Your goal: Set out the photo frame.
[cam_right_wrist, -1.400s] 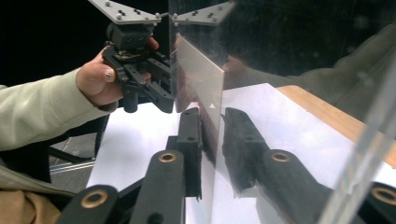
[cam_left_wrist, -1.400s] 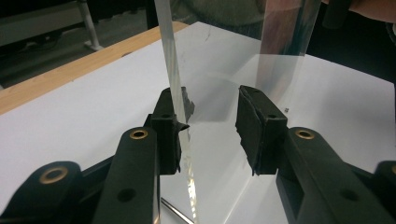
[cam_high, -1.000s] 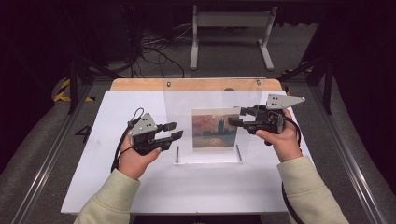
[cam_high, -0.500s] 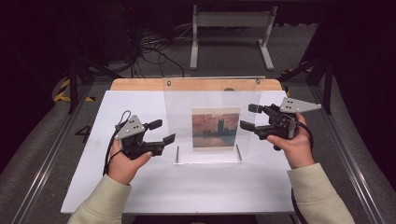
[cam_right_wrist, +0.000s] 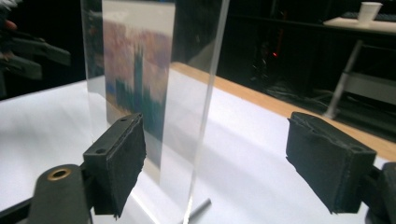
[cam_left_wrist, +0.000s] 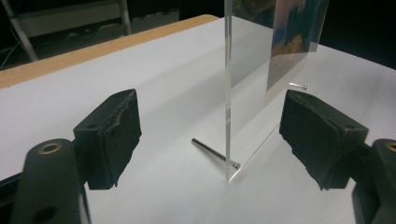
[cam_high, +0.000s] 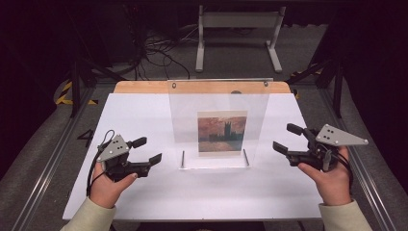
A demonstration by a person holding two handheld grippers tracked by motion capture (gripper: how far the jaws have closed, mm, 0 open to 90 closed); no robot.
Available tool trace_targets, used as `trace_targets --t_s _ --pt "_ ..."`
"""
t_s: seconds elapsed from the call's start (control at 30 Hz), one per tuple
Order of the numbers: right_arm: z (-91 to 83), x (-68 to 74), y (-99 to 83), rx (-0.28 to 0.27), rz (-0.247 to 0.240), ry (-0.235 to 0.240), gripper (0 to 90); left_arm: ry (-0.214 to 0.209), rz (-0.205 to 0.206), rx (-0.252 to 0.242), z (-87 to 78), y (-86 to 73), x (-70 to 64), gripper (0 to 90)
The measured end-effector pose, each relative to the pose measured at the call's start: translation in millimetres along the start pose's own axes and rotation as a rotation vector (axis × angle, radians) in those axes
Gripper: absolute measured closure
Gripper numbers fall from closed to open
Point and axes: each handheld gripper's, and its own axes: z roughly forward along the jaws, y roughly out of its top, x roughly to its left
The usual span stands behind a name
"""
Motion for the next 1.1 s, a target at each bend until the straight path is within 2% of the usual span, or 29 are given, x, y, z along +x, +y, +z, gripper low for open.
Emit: trace_targets --t_s 0.07,0.13,0.23,0.27,0.43,0.63,0.77,0.83,0.87,0.93,0.97,1.03,1.1 --pt "-7.0 1.0 -8.5 0.013 0.007 -0.015 19.1 0.002 -0.012 -0.004 -2.0 -2.9 0.4 19.1" --pt "-14.4 2.5 -17.8 0.027 0.012 -0.031 20.4 0.018 -0.022 -0.017 -8.4 -12.3 3.7 18.7" --pt "-23.6 4.2 -32.6 0.043 0.017 -0.066 19.9 0.037 -0.030 -0.008 -12.8 -24.2 7.3 17.9" --pt "-23.6 4.2 -32.6 0.043 0.017 -0.066 19.9 0.037 -0.030 -0.008 -12.8 -24.2 7.3 17.4" --pt "-29.9 4.2 -58.9 0.069 0.061 -0.116 17.6 0.026 -0.071 -0.012 -15.2 -42.8 12.1 17.2" --pt "-25.0 3.3 -85.9 0.087 0.112 -0.133 17.3 0.049 -0.084 -0.028 -12.0 -58.9 18.3 16.2" --pt "-17.8 5.2 -98.3 0.115 0.122 -0.139 17.5 0.061 -0.094 -0.008 -5.4 -69.1 21.1 16.2" --pt "-13.3 6.8 -103.8 0.133 0.125 -0.138 18.1 0.085 -0.088 -0.005 -3.2 -71.7 20.5 16.7" --pt "-11.0 7.5 -106.6 0.137 0.130 -0.136 18.4 0.101 -0.103 -0.006 -1.6 -73.6 19.2 17.3" --pt "-3.6 10.8 -115.1 0.156 0.150 -0.145 18.5 0.125 -0.091 0.006 1.5 -77.4 17.2 18.1" --pt "-0.3 11.8 -117.3 0.180 0.145 -0.142 18.5 0.127 -0.083 0.014 2.8 -78.4 16.6 18.3" --pt "4.9 13.6 -119.6 0.196 0.152 -0.143 19.3 0.125 -0.081 0.013 4.6 -79.3 16.1 18.3" --pt "7.1 14.7 -119.3 0.213 0.138 -0.147 20.3 0.121 -0.085 0.018 6.8 -81.7 17.0 18.2"
